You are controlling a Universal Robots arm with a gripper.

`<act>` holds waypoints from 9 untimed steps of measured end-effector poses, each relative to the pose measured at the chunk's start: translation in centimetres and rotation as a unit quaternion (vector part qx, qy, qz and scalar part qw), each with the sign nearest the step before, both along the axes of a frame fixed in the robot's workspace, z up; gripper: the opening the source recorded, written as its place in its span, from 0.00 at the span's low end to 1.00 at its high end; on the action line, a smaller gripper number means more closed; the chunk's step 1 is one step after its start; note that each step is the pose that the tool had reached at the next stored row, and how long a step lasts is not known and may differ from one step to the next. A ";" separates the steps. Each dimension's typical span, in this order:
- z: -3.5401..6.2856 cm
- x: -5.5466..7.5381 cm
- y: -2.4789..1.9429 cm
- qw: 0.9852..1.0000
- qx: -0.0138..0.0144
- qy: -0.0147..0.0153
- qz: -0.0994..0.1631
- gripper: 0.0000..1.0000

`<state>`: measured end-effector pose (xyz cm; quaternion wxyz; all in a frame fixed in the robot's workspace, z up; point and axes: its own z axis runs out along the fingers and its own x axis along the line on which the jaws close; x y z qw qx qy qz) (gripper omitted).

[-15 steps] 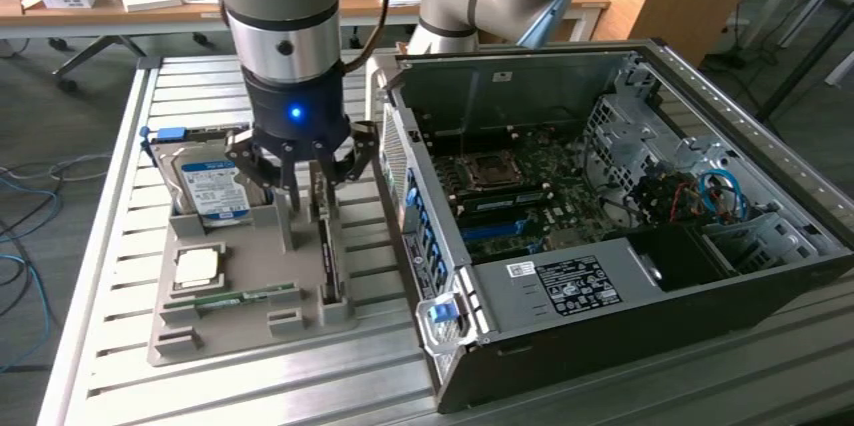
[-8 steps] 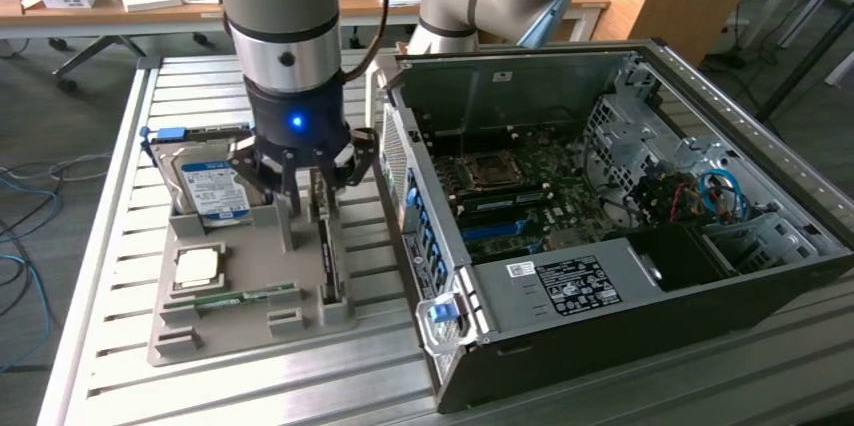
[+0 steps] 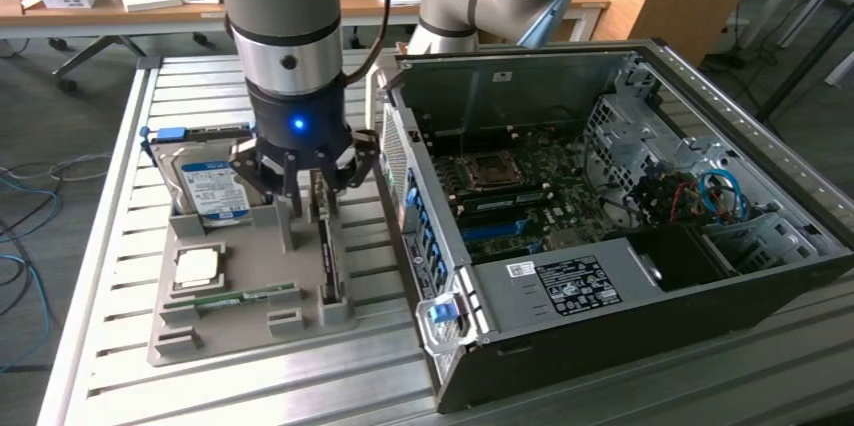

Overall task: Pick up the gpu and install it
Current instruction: 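Pick up the gpu and move the gpu toward the slot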

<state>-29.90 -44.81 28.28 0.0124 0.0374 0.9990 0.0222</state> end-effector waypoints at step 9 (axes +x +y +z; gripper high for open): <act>-0.35 0.5 -0.23 1.000 0.000 0.001 0.000 0.43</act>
